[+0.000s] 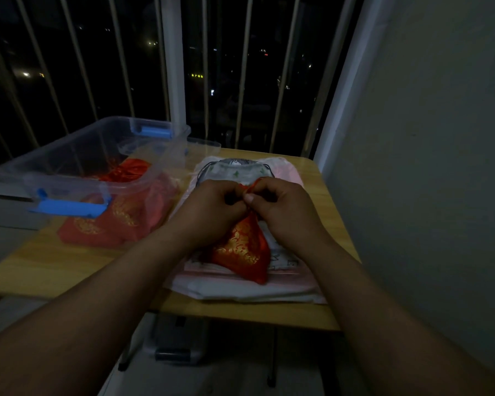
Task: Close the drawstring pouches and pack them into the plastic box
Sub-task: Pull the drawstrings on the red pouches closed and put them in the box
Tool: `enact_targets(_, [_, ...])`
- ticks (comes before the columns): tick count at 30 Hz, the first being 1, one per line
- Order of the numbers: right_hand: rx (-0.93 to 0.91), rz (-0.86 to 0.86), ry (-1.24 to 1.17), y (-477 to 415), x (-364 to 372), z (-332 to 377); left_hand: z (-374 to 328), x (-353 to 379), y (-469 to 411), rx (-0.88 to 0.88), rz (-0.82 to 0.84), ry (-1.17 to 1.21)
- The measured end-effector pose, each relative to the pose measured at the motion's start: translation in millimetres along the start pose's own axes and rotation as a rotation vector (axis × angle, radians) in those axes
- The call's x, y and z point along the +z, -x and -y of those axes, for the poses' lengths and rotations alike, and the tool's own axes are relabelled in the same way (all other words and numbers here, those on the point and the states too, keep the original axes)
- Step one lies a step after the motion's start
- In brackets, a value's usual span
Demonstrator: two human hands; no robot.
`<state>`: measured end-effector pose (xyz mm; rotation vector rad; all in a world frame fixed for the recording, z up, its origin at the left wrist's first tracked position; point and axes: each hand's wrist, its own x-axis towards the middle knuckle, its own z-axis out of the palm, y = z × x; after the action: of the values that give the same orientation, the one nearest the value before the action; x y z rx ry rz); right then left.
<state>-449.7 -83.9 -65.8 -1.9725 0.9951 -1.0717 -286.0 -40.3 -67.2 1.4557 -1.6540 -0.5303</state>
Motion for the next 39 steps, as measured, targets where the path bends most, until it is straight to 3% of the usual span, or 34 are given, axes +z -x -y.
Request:
enact_targets(7, [0.063,0.030,-0.139,2.3,-4.7,3.9,7.1,-15.0,-2.8,-0.014,0.133,0.045])
enact_targets(20, [0.221,0.014,-0.394,-0.2,-9.2,5.7,2.6,-11.2,-2.7,0.048,-0.015,0.065])
enact_targets(39, [0.318,-0.097,-0.443,-5.3,-9.0,-4.1,10.7,-12.3,-3.4,0.097,0.013,-0.120])
